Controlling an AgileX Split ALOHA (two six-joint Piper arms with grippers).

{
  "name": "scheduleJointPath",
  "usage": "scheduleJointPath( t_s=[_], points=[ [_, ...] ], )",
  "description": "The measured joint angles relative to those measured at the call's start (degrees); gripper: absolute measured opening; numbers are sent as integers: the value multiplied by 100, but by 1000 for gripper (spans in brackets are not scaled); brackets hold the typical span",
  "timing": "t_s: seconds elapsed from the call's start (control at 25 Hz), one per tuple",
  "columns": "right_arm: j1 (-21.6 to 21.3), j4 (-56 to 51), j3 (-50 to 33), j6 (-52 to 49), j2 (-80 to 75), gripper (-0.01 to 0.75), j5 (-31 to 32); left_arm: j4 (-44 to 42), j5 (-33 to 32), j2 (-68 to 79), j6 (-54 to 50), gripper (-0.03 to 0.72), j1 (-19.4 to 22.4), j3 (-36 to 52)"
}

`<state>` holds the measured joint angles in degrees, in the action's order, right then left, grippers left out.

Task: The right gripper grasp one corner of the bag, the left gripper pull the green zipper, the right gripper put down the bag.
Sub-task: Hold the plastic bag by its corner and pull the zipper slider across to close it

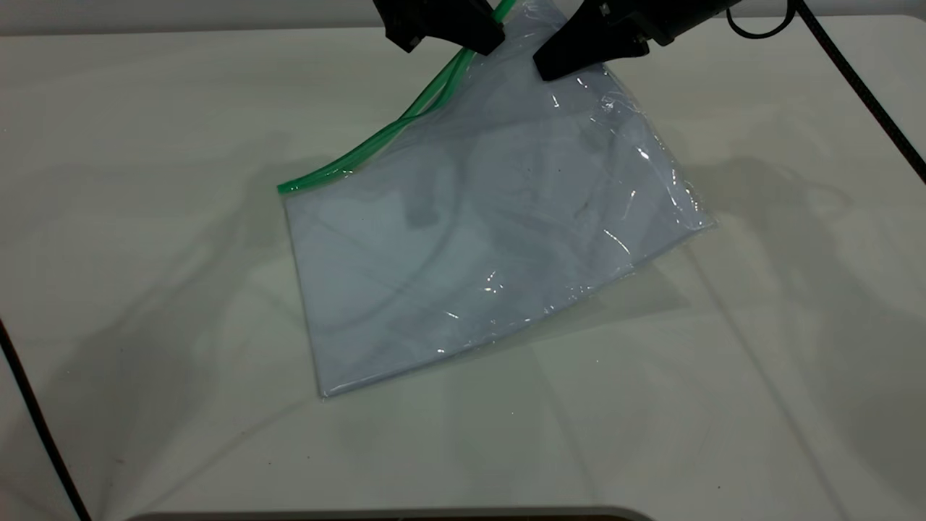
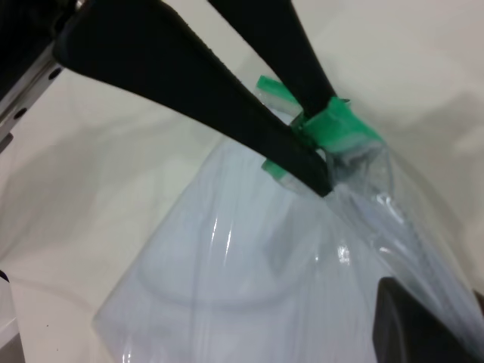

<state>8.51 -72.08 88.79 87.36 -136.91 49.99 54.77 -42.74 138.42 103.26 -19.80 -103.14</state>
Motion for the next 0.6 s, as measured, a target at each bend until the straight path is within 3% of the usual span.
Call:
scheduleJointPath(
  t_s=[0.36, 0.6],
  points=[
    [-14, -156, 0, 24, 0, 35, 0, -514, -116, 5, -437, 79, 129, 0],
    [-365, -142, -7, -15, 0, 35, -523, -1466, -238, 308, -551, 84, 419, 57]
  ],
)
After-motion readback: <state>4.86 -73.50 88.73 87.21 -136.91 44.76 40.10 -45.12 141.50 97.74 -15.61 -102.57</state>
